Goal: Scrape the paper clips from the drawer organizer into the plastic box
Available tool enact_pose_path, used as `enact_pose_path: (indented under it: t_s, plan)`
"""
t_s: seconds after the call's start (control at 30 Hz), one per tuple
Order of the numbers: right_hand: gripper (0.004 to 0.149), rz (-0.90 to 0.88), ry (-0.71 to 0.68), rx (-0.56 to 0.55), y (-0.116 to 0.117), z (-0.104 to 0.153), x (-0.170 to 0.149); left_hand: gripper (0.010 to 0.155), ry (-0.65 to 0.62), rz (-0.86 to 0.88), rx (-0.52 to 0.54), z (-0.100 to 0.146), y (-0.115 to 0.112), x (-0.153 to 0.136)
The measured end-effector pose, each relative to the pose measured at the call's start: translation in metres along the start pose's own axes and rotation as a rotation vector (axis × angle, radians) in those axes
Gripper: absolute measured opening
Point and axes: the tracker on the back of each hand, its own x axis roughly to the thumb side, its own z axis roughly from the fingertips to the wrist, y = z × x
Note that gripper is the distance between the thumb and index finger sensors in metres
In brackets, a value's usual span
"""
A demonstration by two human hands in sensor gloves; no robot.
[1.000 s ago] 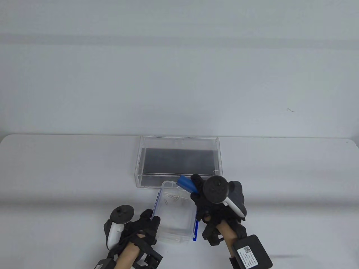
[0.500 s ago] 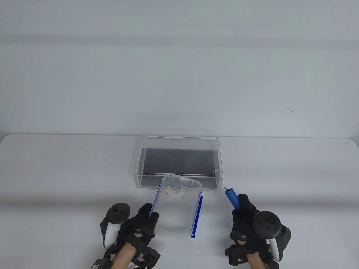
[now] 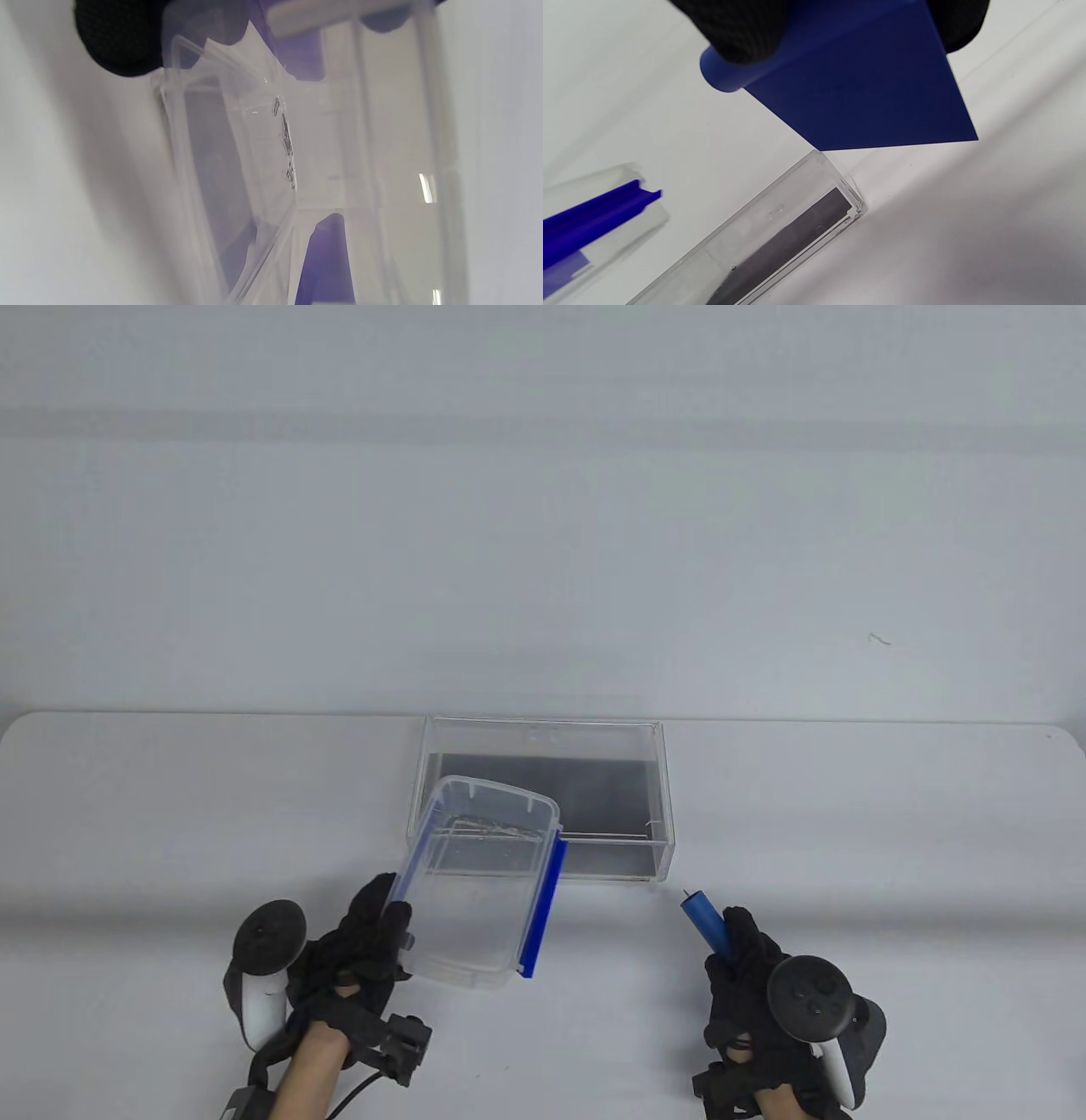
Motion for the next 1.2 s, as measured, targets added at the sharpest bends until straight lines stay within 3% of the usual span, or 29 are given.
enact_pose_path:
  t_s: [0.27, 0.43, 0.57, 0.77, 0.93, 1.2]
  plan:
    - [0.061, 0.029, -0.019, 0.016, 0.004, 0.000, 0.001, 0.066, 0.046, 0.060, 0.279, 0.006, 0.088, -0.013]
    - [0.061, 0.033, -0.024, 0.023, 0.004, 0.000, 0.002, 0.066, 0.159, 0.015, 0.382, 0.007, 0.125, -0.038]
    - [0.061, 0.039, -0.026, 0.032, 0.005, 0.000, 0.002, 0.066, 0.247, 0.007, 0.398, 0.006, 0.137, -0.058]
    - [0.060, 0.060, -0.037, 0.039, 0.008, -0.001, 0.001, 0.066, 0.344, -0.016, 0.372, 0.004, 0.132, -0.082]
    - [0.060, 0.070, -0.038, 0.039, 0.008, -0.001, 0.001, 0.064, 0.360, -0.050, 0.388, 0.003, 0.133, -0.084]
    - [0.060, 0.100, -0.039, 0.062, 0.012, 0.000, 0.002, 0.059, 0.416, -0.301, 0.433, 0.003, 0.141, -0.081]
